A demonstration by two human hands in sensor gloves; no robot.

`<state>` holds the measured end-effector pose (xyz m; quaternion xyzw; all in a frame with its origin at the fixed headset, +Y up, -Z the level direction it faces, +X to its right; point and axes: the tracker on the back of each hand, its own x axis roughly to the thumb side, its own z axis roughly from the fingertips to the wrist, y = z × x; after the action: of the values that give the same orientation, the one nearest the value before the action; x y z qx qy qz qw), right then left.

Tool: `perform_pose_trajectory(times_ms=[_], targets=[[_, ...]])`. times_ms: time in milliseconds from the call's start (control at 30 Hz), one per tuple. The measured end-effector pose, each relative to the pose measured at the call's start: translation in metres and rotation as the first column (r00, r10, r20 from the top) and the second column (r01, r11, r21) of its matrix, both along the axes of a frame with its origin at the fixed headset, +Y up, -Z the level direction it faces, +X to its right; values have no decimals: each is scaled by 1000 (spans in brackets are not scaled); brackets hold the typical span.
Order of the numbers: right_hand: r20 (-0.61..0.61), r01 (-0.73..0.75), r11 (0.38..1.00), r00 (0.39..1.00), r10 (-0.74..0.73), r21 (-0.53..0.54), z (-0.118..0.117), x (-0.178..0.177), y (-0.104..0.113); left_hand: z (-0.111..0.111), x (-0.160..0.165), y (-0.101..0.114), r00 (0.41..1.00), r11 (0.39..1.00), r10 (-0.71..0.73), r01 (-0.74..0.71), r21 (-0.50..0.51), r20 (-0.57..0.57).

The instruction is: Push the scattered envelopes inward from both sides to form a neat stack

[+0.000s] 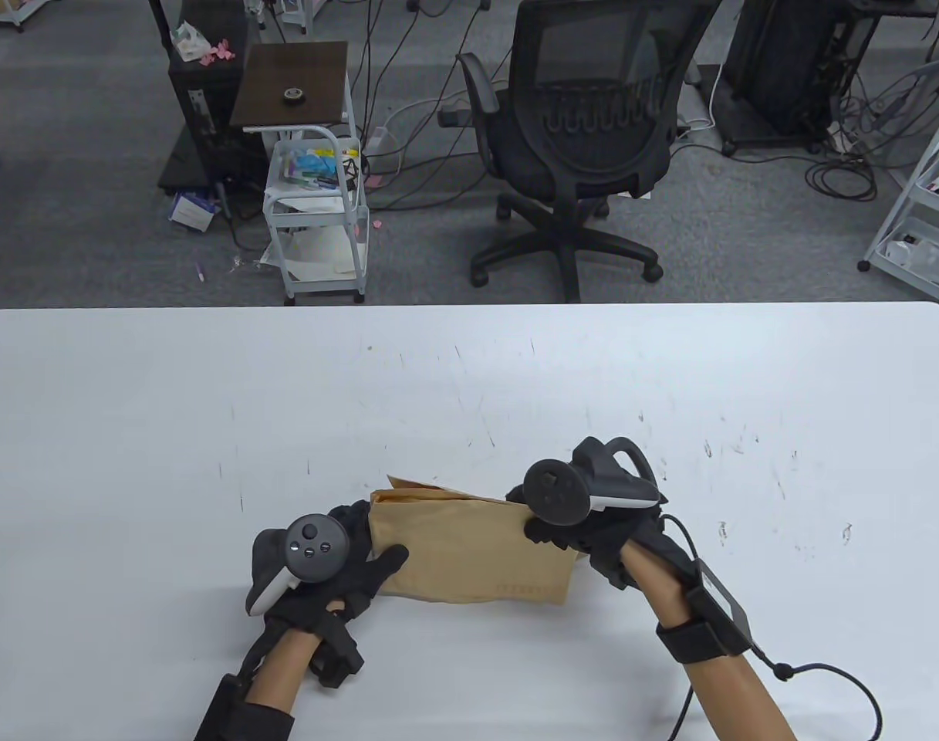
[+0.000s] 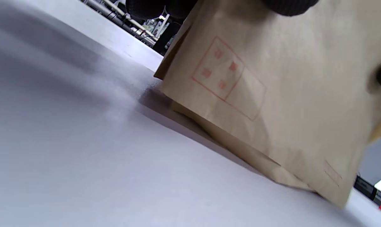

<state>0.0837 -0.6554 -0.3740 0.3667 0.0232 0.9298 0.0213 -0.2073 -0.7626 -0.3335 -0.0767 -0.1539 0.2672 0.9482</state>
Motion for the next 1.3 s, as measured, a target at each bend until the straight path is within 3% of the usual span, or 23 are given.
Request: perform_pose_trajectory(times_ms=[133,200,233,267,367,500,533,633,733,800,900,967,1033,1133,1233,1300], targets=[[-15,42,999,999,-42,17,4,7,13,-2,0,2,997,992,-28,36,-120,69],[3,18,996,1000,-18,-85,3,10,13,-3,-1,1,995,989,15,0,-148,98],[9,-19,982,1000,21,-188,1,11,11,-5,-4,2,993,985,39,-20,-170,110],[29,-4,979,1000,10,-203,1,12,9,-7,-9,4,992,982,75,-56,-180,101],[12,20,988,1000,-18,-154,-3,10,5,-12,-27,4,978,979,193,-187,-79,78],[7,3,997,1000,-2,-73,1,-1,0,-10,-13,-5,945,936,304,-272,-224,122],[-38,6,998,999,-9,-60,2,-4,0,-8,-3,-4,947,940,290,-254,-230,141],[-5,-56,997,998,56,-47,7,-2,3,-2,14,7,978,982,126,-99,-163,164],[-46,-54,990,998,49,-133,10,8,14,-1,2,18,987,995,-53,66,-81,154],[-72,-13,990,997,3,-138,14,11,22,-5,-12,17,984,994,50,-32,-107,169],[-79,-64,966,996,46,-251,16,5,19,-7,-11,1,912,913,349,-279,-296,216],[-98,-119,941,991,92,-317,13,-6,12,-7,2,-8,895,890,388,-303,-339,218],[-147,-137,943,985,96,-304,11,-25,4,-6,19,-6,892,918,371,-311,-246,258],[-148,-179,941,979,141,-288,13,-37,5,-2,21,-2,922,932,362,-359,-53,139],[-130,-112,959,988,80,-259,15,-35,7,-2,9,-3,914,916,402,-402,-18,49],[-53,-50,968,998,38,-244,20,-26,9,-4,7,-5,905,905,424,-423,-48,30]])
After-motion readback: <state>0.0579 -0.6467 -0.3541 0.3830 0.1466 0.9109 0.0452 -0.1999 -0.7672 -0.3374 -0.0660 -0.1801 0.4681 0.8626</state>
